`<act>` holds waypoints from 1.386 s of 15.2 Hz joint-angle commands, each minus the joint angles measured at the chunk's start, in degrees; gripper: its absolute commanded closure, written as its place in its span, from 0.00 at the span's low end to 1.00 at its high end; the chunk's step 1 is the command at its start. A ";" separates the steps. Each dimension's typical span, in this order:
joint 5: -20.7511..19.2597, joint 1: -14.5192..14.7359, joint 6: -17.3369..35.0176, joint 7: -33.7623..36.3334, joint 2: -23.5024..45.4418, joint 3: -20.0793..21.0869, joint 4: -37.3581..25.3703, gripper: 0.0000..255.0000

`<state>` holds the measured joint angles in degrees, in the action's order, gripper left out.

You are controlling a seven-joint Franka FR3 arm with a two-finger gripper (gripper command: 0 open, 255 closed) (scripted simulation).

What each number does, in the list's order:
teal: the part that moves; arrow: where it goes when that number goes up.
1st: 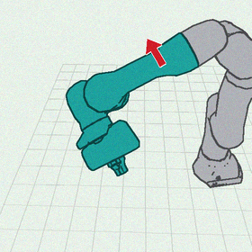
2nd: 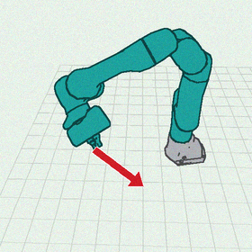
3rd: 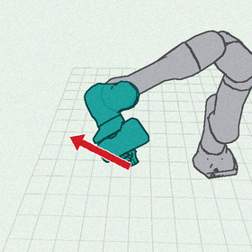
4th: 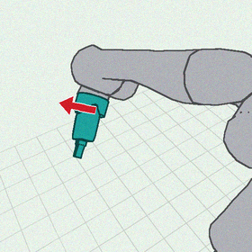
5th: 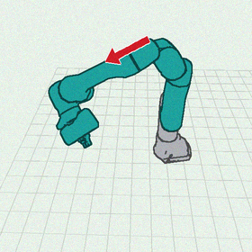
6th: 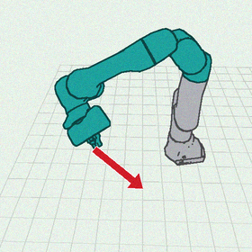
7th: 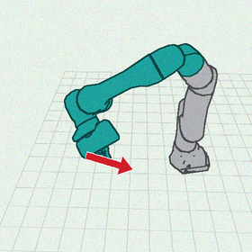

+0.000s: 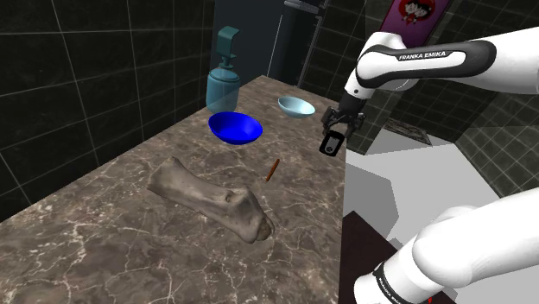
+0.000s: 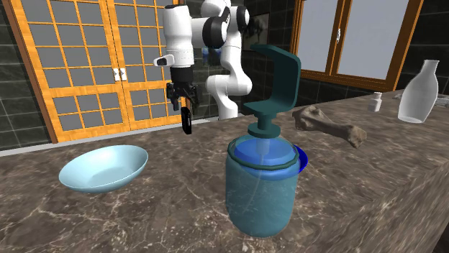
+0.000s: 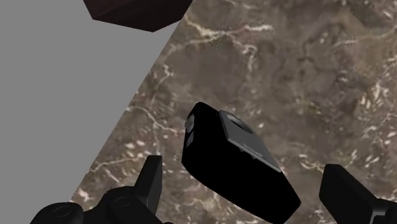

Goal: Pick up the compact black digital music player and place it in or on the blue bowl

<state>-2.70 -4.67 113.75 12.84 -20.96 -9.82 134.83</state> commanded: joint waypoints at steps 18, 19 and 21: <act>0.03 0.01 2.37 -0.02 0.65 -0.10 1.70 1.00; 0.04 0.02 2.31 -0.03 0.68 -0.11 1.60 1.00; 0.03 0.02 0.68 0.03 0.20 -0.02 0.45 1.00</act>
<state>-2.67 -4.67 115.15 12.78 -20.46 -9.93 135.66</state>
